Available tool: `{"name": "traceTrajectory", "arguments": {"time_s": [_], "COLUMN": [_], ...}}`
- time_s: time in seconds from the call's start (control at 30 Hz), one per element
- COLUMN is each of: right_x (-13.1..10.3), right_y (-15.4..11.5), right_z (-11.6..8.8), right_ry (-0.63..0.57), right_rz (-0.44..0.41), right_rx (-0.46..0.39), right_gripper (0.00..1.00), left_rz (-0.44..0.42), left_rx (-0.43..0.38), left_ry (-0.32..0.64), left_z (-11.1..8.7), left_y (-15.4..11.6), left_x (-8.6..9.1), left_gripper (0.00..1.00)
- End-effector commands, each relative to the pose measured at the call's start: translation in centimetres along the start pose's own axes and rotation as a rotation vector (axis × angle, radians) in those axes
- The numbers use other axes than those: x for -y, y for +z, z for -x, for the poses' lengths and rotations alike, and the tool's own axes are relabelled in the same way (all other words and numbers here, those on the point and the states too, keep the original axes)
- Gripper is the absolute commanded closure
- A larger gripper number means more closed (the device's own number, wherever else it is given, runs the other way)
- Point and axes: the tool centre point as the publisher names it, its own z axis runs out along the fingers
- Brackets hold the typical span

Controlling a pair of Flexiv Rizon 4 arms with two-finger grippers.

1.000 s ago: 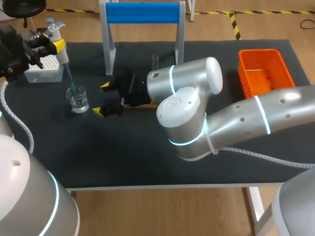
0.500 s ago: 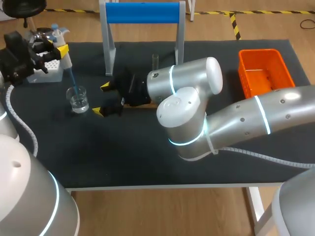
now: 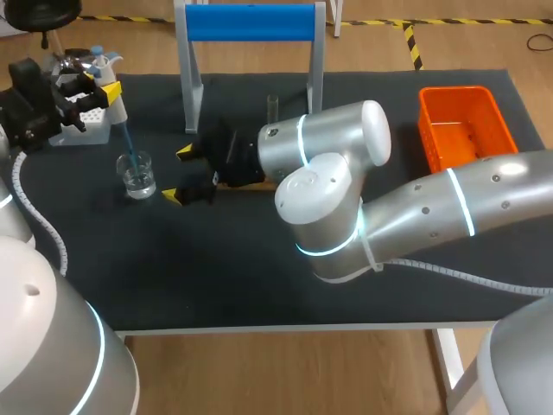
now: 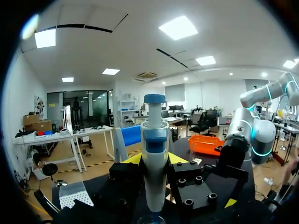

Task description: Invert the test tube, pick up the pipette, mount the tip to pipette, aspirate from beaker and dispense into the tube, eject the tip, return the pipette, and cap with the stopper.

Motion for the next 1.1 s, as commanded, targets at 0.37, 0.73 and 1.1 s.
{"name": "traceTrajectory", "arguments": {"time_s": [0.37, 0.73, 1.1], "right_x": [0.0, 0.0, 0.0], "right_y": [0.0, 0.0, 0.0], "right_z": [0.0, 0.0, 0.0], "right_ry": [0.0, 0.0, 0.0], "right_rz": [-0.002, -0.002, -0.002], "right_rx": [-0.002, -0.002, -0.002], "right_gripper": [0.0, 0.0, 0.0], "left_rz": [0.005, 0.005, 0.01], "left_rx": [0.004, 0.008, 0.01], "left_ry": [-0.015, -0.023, -0.032], "left_z": [0.3, 0.5, 0.7], "left_y": [0.4, 0.5, 0.6], "left_x": [-1.2, -1.7, -2.4], "left_gripper": [1.0, 1.0, 1.0]}}
